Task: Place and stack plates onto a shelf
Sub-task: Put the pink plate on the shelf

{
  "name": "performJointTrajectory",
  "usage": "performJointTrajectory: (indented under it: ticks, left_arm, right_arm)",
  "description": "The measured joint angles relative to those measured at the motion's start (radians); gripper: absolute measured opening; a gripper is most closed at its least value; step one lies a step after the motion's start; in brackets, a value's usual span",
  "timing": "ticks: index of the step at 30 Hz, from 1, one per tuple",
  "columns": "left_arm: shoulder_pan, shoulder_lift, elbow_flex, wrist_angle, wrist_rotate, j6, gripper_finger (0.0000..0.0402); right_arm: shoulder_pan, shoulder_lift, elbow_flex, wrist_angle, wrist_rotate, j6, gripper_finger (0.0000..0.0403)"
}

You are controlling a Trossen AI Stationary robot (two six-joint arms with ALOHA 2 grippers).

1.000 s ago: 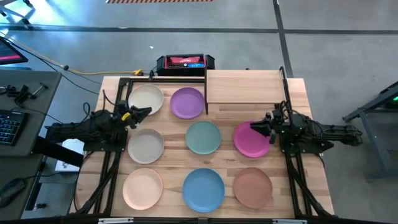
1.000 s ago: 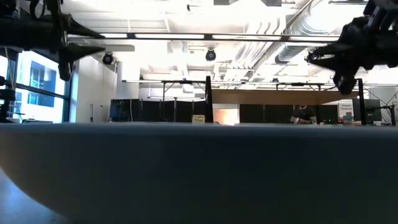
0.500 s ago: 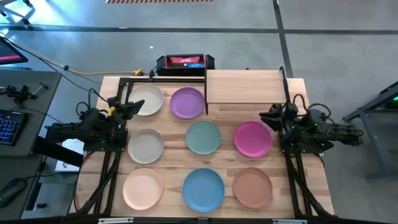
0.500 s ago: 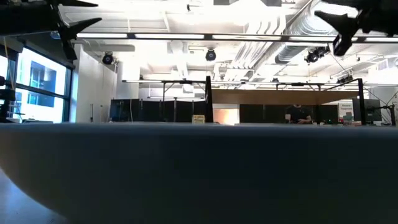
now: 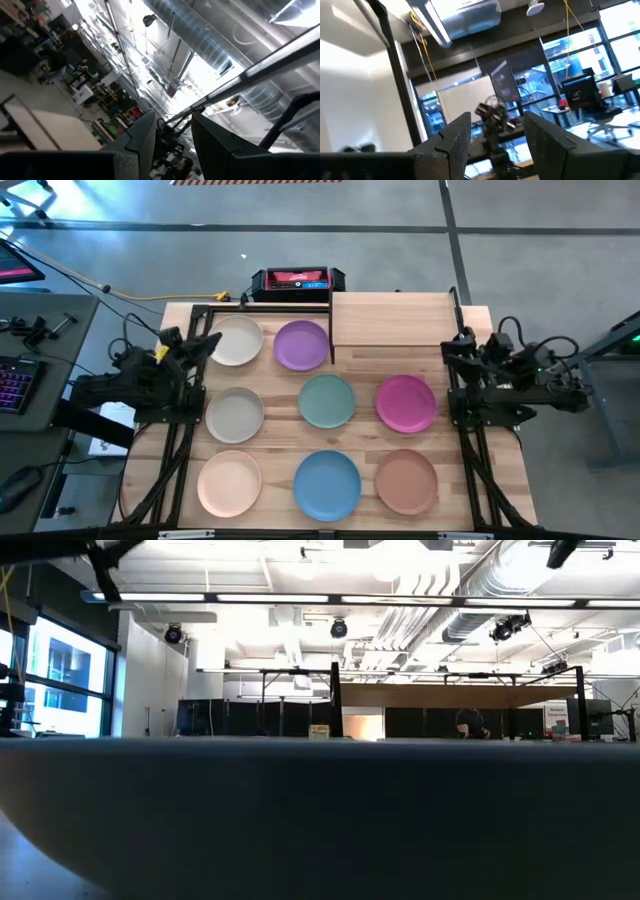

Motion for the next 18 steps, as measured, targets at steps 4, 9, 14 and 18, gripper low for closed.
performJointTrajectory:
  ticks: [4,9,14,18]
  left_arm:
    - [0.0,0.071,0.103,-0.046,0.0,0.078,0.0115]
    - [0.0,0.17,0.24,-0.19,0.0,0.132,0.0115]
    - [0.0,0.262,0.329,-0.319,-0.003,0.175,0.0115]
    - [0.0,0.319,0.341,-0.341,-0.006,0.234,0.0115]
  right_arm:
    - [0.0,0.112,0.09,-0.126,0.0,0.039,0.0169]
    - [0.0,0.267,0.197,-0.434,-0.003,0.24,0.0169]
    - [0.0,0.4,0.223,-0.617,-0.059,0.402,0.0169]
    - [0.0,0.495,0.223,-0.664,-0.102,0.503,0.0169]
